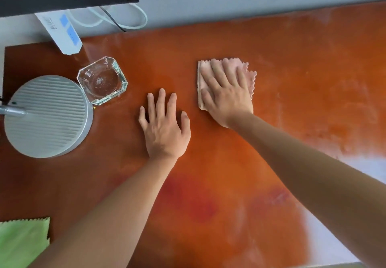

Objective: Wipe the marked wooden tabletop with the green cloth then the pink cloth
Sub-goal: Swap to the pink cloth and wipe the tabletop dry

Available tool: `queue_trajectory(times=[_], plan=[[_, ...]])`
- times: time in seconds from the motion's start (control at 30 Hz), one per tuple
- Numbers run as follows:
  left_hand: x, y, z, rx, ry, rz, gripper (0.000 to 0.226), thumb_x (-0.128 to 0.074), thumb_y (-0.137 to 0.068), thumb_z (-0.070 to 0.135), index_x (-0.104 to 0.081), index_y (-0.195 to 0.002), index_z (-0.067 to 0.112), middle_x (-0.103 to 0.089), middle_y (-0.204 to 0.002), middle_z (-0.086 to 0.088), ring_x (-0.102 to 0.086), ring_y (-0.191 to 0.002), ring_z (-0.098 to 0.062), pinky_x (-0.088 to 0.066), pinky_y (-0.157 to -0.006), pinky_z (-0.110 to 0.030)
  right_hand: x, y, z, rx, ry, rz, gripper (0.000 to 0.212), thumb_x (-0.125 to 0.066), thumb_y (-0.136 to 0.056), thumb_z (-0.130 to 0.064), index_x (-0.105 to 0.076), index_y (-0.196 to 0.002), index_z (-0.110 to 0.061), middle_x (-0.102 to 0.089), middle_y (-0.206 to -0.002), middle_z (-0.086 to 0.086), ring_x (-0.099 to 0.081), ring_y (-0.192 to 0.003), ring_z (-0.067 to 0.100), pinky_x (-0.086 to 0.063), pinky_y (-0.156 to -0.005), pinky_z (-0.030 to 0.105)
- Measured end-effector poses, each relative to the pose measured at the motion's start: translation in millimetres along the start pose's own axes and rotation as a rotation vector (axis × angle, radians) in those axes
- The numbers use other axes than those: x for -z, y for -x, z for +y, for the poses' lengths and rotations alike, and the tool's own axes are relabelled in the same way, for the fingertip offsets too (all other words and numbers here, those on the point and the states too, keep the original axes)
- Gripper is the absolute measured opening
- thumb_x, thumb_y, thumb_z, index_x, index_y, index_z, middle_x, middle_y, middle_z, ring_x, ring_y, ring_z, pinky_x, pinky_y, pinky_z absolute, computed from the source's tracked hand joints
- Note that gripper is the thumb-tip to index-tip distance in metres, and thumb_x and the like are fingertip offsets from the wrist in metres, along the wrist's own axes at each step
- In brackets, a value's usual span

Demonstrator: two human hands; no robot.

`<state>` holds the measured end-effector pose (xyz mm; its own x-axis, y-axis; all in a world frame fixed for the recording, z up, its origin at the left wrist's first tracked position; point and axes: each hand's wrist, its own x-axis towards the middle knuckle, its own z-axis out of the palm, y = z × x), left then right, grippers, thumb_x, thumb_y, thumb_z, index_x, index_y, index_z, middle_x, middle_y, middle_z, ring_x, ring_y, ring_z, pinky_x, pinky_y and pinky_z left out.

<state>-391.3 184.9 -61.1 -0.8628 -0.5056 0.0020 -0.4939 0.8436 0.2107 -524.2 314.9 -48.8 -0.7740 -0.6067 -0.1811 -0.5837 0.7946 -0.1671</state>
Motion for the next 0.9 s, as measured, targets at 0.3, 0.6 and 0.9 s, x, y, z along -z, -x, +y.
queue_trajectory(times=[0.3, 0.6, 0.9], plan=[[-0.7, -1.3, -2.7, -0.009, -0.001, -0.003, 0.059, -0.032, -0.101, 0.044, -0.041, -0.153, 0.020, -0.029, -0.166, -0.008, -0.018, -0.155, -0.033, -0.014, -0.122, -0.054, -28.4, 107.4, -29.5, 0.000, -0.052, 0.024, 0.060, -0.023, -0.106, -0.045, -0.026, -0.162, -0.022, -0.018, -0.169, 0.007, -0.006, -0.158, 0.031, -0.005, -0.126, 0.055], [-0.5, -3.0, -5.6, -0.027, 0.034, -0.009, 0.059, -0.038, -0.099, 0.040, -0.044, -0.152, 0.016, -0.030, -0.165, -0.011, -0.019, -0.155, -0.036, -0.015, -0.122, -0.057, -23.2, 55.2, -18.8, 0.006, 0.002, 0.022, 0.063, -0.018, -0.104, -0.050, -0.016, -0.163, -0.029, -0.016, -0.170, 0.004, -0.004, -0.158, 0.028, -0.002, -0.126, 0.053], [4.3, 1.9, -5.7, -0.026, 0.189, -0.017, 0.055, -0.040, -0.098, 0.034, -0.048, -0.150, 0.020, -0.030, -0.165, -0.007, -0.012, -0.157, -0.032, -0.003, -0.125, -0.051, -7.0, -4.3, -18.9, 0.008, 0.033, 0.047, 0.067, -0.011, -0.100, -0.050, -0.013, -0.163, -0.028, -0.016, -0.170, 0.004, -0.005, -0.157, 0.030, 0.000, -0.126, 0.053]])
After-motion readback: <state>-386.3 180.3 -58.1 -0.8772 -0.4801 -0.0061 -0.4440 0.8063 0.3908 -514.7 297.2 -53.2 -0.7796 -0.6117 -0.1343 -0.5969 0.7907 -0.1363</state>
